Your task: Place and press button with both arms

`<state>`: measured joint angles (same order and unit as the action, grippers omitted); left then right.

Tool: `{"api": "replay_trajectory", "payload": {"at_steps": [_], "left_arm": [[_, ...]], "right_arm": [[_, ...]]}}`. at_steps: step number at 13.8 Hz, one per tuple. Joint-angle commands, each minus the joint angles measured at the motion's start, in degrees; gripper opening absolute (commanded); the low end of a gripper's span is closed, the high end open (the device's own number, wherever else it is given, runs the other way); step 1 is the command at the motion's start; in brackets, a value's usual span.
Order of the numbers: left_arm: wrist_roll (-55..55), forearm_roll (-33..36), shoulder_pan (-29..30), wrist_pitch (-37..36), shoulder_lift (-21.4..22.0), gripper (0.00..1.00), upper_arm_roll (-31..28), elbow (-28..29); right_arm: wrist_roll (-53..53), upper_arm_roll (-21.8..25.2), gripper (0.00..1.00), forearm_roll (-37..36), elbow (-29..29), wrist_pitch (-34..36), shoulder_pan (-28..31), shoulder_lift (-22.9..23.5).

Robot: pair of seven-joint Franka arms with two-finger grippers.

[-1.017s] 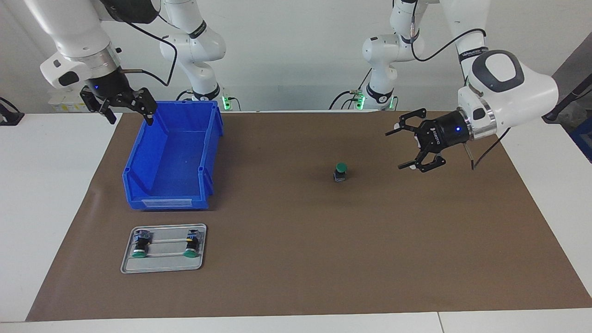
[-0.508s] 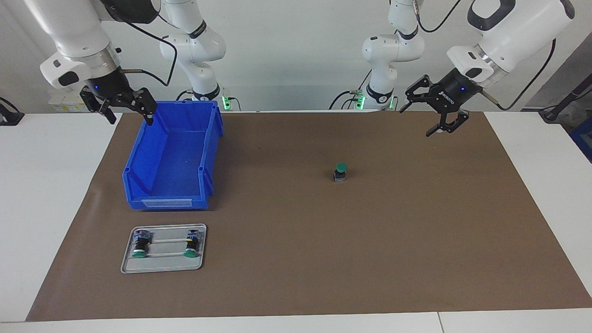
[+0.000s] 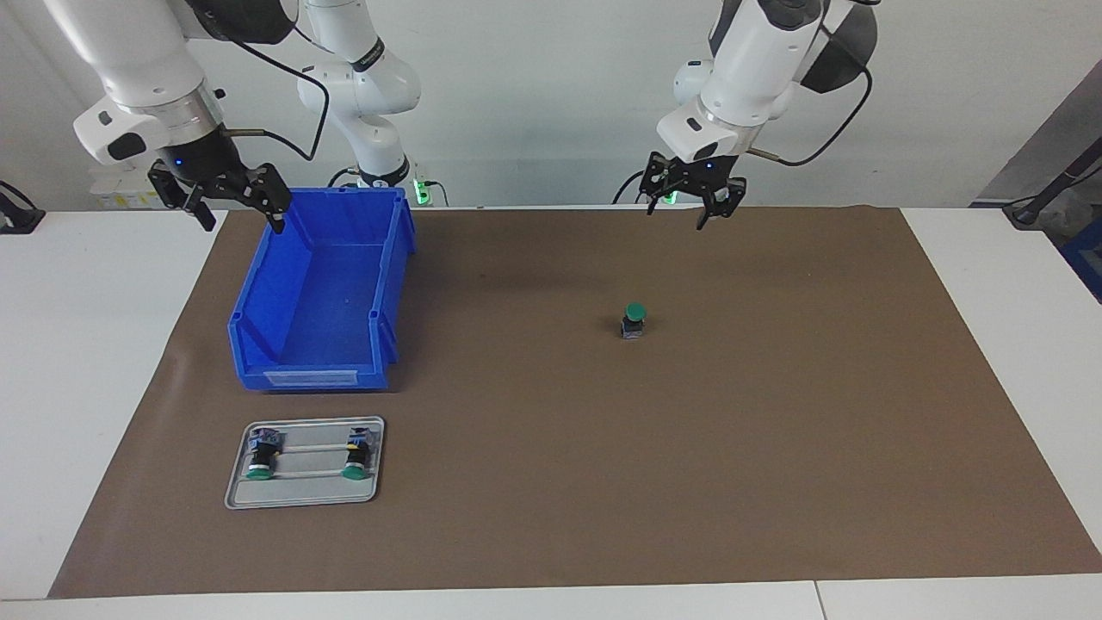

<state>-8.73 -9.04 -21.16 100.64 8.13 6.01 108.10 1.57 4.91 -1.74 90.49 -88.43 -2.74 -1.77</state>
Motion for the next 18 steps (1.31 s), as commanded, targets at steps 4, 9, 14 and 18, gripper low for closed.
{"api": "replay_trajectory", "payload": {"at_steps": [4,9,14,18], "left_arm": [[-14.2,1.1,-2.0,10.5,-0.8,0.13,-0.7,11.6],[-15.1,1.1,-3.2,20.3,-6.4,0.11,-0.7,12.3],[-14.5,1.2,-2.8,24.4,-6.8,0.12,-0.7,14.2],[-14.4,1.1,-3.0,29.1,-6.7,0.12,-0.7,17.4]], "right_arm": [[-1.0,-0.3,1.0,0.0,2.1,-1.0,0.6,-1.7],[-1.1,-0.3,1.0,0.0,2.1,-1.0,0.6,-1.7],[-1.0,-0.3,1.0,0.0,2.1,-1.0,0.6,-1.7],[-1.0,-0.3,1.0,0.0,2.1,-1.0,0.6,-1.7]]}}
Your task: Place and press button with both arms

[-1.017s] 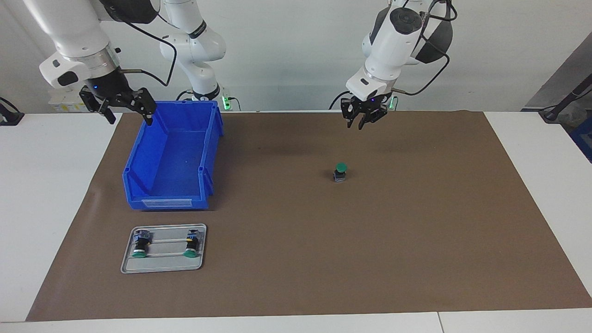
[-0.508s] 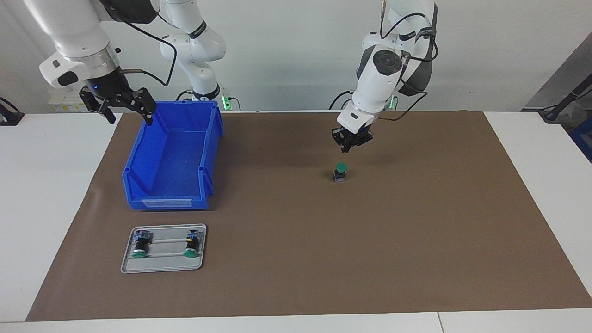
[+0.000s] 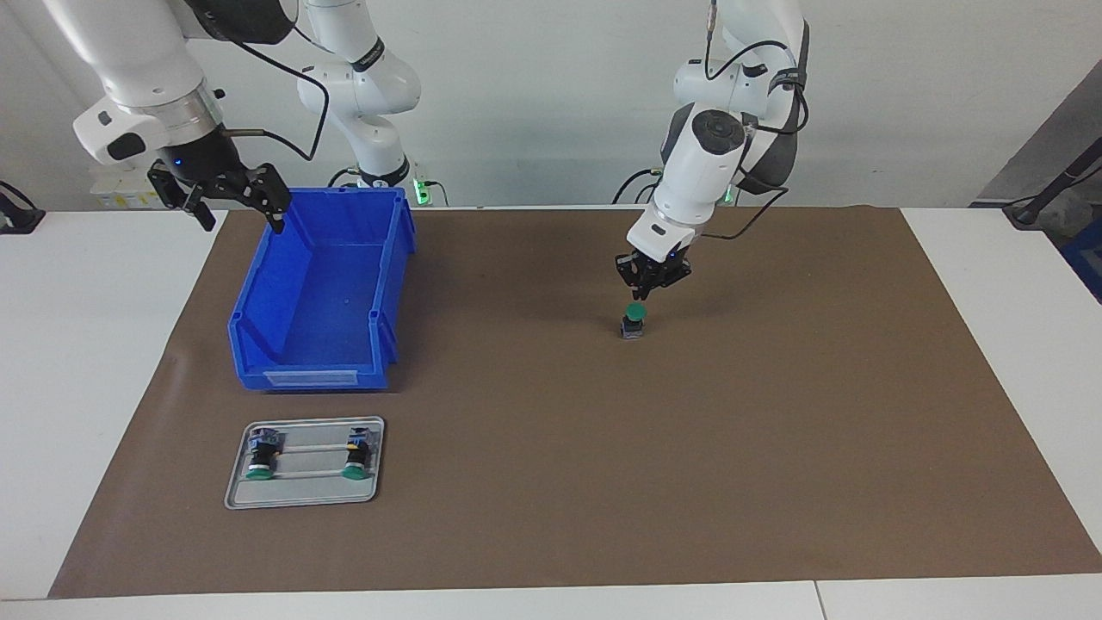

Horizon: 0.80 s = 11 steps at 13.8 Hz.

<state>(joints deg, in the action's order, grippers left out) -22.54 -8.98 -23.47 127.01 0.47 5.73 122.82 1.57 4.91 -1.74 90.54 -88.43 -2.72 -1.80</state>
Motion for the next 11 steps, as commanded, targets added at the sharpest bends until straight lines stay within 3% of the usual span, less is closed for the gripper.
{"api": "replay_trajectory", "payload": {"at_steps": [1,11], "left_arm": [[-0.4,1.2,-0.8,2.7,1.0,0.12,-0.5,3.0],[0.2,1.1,-1.0,8.9,0.1,0.12,-0.5,7.0]], "right_arm": [[-1.0,-0.3,1.0,0.0,2.1,-1.0,0.6,-1.7],[-1.0,-0.3,1.0,0.0,2.4,-1.0,0.6,-1.9]]}}
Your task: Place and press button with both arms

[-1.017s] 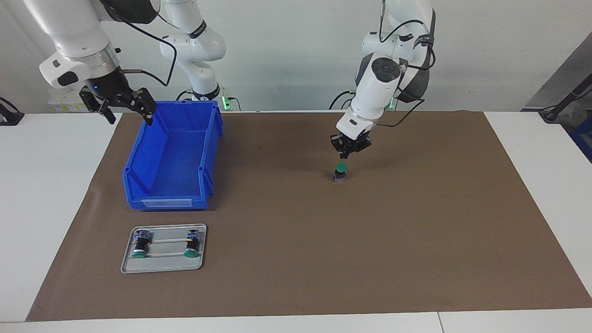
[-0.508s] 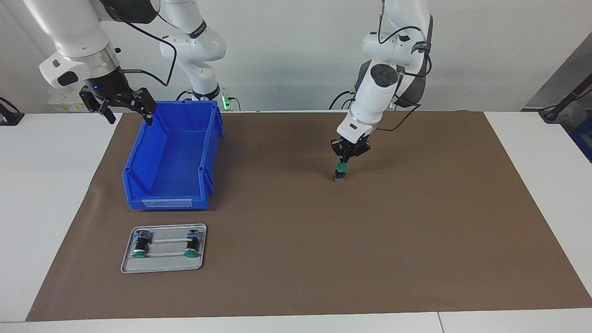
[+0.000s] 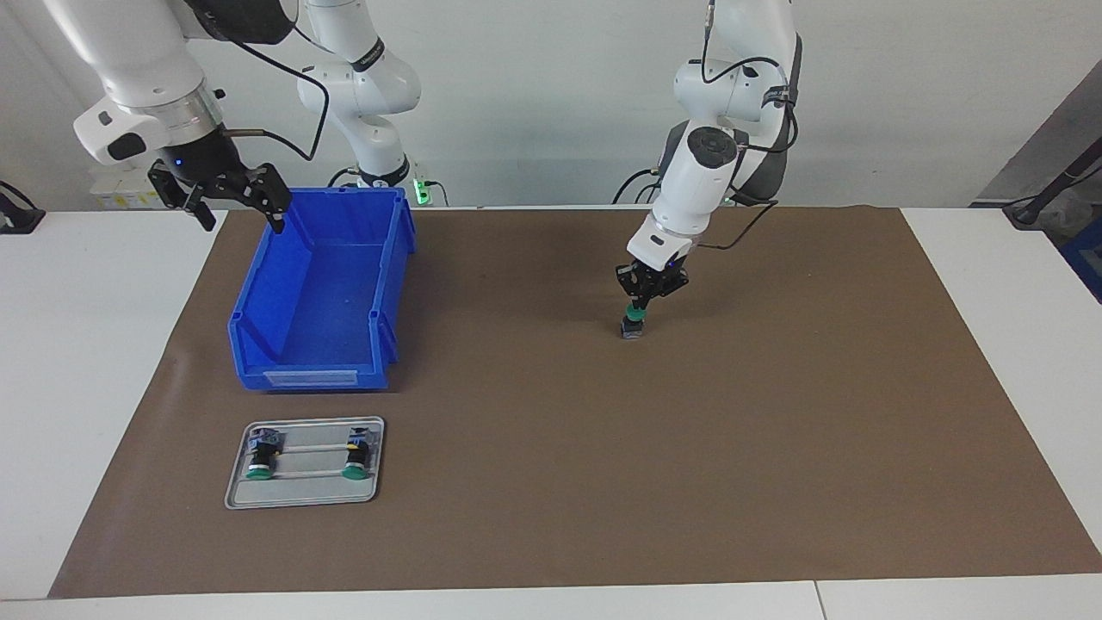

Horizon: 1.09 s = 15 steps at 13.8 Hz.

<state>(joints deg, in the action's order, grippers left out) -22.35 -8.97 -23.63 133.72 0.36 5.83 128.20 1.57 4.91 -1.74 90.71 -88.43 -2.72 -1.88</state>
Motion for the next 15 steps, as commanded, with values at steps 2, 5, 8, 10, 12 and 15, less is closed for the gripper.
{"api": "replay_trajectory", "payload": {"at_steps": [2,5,8,10,12,15], "left_arm": [[0.0,1.1,-1.3,3.8,0.1,0.12,-0.6,2.7],[-0.2,1.1,-2.3,5.9,-1.2,0.12,-0.6,3.6],[-0.1,1.1,-2.6,6.7,-2.8,0.12,-0.6,3.7],[0.0,1.3,-2.7,6.7,-3.2,0.11,-0.6,4.0],[0.3,1.4,-2.4,5.8,-3.2,0.13,-0.7,3.5],[0.3,1.4,-1.6,-0.7,-3.5,0.21,-1.0,-3.4]], "right_arm": [[-1.0,-0.3,1.0,0.0,2.2,-1.0,0.6,-1.8],[-1.0,-0.3,1.0,0.0,2.2,-1.0,0.6,-1.8],[-1.0,-0.3,1.0,0.0,2.2,-1.0,0.6,-1.8],[-1.0,-0.3,1.0,-0.1,2.3,-1.0,0.6,-1.8],[-1.0,-0.3,1.0,0.0,2.3,-1.0,0.6,-1.8],[-1.0,-0.3,1.0,0.0,2.3,-1.0,0.6,-1.8]]}}
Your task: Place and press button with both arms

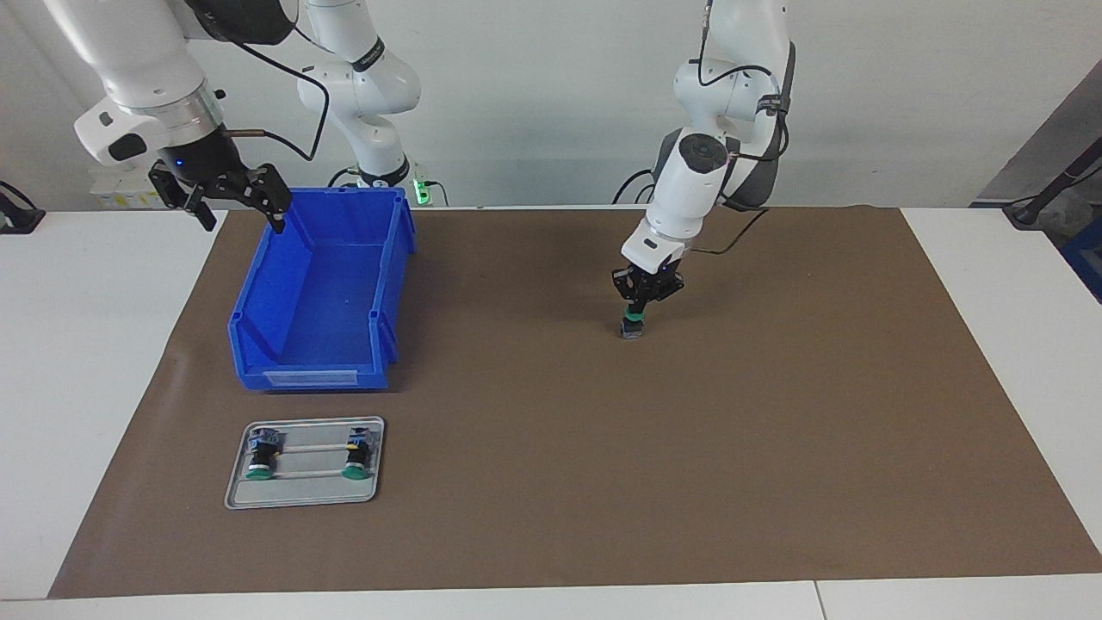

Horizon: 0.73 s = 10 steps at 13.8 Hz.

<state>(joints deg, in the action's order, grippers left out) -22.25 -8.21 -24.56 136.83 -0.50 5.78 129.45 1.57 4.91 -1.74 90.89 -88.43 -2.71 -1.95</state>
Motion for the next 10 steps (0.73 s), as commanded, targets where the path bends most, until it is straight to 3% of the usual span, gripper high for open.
{"api": "replay_trajectory", "payload": {"at_steps": [1,5,6,10], "left_arm": [[0.2,0.6,0.1,-9.5,-2.6,0.23,-1.1,-9.3],[1.1,1.8,6.8,-28.2,-2.2,0.35,-1.1,-25.9],[3.4,3.1,8.9,-31.3,-1.7,0.41,-1.1,-28.9],[18.2,7.1,18.7,-45.2,-1.7,0.49,-1.1,-39.6]], "right_arm": [[-1.0,-0.3,1.0,0.0,2.1,-1.0,0.6,-1.7],[-1.0,-0.3,1.0,0.0,2.1,-1.0,0.6,-1.7],[-1.0,-0.3,1.0,0.0,2.0,-1.0,0.6,-1.7],[-0.4,-0.3,1.0,0.0,2.1,-1.1,0.5,-1.7]]}}
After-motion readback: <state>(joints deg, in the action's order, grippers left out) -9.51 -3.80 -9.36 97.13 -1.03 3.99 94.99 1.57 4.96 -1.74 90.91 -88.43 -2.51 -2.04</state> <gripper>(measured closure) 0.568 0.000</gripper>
